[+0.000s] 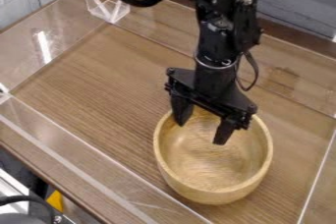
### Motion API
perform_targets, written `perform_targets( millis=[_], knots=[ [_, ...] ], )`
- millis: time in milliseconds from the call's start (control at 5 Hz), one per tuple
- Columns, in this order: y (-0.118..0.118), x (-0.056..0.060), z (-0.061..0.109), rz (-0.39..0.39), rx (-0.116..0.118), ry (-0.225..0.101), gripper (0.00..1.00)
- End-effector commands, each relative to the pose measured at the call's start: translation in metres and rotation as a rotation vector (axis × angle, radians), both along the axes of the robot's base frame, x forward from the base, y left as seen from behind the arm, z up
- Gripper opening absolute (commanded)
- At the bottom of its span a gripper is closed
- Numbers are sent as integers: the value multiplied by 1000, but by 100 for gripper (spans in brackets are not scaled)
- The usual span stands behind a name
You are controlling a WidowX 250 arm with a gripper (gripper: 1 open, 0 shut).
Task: Put the purple eggplant in the brown bowl
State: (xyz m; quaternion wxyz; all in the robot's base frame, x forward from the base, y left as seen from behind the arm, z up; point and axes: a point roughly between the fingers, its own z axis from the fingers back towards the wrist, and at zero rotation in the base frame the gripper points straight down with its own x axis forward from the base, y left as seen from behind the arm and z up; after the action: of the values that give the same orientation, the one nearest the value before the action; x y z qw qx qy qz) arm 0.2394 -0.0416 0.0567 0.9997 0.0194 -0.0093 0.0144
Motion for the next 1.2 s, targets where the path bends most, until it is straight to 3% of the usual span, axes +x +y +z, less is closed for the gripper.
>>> perform_targets(
  millis=[0,1000],
  knots=[
    [3,15,9,16,-2,-57,100],
    [6,17,-11,29,8,-48,100]
  ],
)
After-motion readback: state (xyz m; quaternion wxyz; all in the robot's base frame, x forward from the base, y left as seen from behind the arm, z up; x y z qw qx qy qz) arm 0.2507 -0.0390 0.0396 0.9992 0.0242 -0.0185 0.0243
